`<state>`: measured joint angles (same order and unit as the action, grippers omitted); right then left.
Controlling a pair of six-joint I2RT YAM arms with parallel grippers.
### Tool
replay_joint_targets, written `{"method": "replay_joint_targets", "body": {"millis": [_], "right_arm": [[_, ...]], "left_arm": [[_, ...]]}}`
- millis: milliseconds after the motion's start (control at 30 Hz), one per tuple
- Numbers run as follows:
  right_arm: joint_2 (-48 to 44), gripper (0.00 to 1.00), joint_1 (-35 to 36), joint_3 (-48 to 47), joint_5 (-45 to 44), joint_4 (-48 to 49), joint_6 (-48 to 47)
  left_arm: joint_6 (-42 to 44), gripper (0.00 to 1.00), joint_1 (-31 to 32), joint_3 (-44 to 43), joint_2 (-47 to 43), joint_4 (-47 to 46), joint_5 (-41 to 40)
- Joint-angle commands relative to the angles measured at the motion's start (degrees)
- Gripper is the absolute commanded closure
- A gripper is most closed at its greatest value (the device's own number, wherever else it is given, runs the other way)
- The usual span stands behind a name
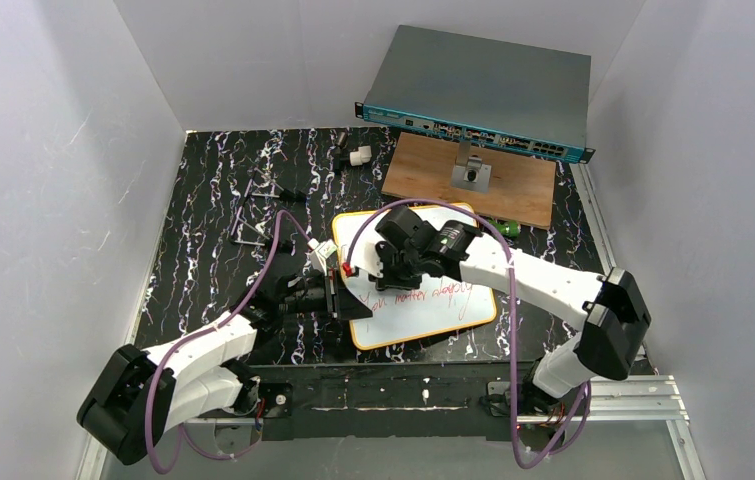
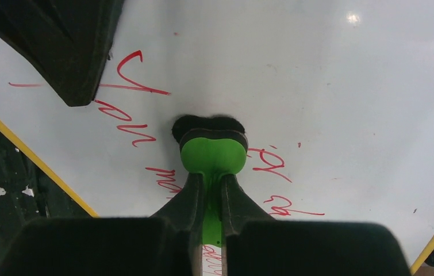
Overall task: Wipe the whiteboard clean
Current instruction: Erase the whiteboard at the center of the board.
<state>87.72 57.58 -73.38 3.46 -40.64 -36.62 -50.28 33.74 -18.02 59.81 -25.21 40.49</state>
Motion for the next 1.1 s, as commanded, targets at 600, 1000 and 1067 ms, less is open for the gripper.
{"method": "replay_joint_targets", "body": {"millis": [600,1000,1067], "right_arm": [[3.1,0.99,0.34,-3.01,4.4,-5.27,-2.16],[-0.74,0.99,-7.64,1.31,-5.92,3.63,3.71],[0.18,0.99,-8.25,-0.89,-7.52,4.38,4.62]], "left_arm": [[5.58,1.0,0.98,-0.81,-2.86,-6.39,3.21],[5.8,1.0,1.03,-0.46,-3.23,-6.51,3.17],[5.67,1.0,0.97,-0.57,-2.83,-6.73,3.27]]}}
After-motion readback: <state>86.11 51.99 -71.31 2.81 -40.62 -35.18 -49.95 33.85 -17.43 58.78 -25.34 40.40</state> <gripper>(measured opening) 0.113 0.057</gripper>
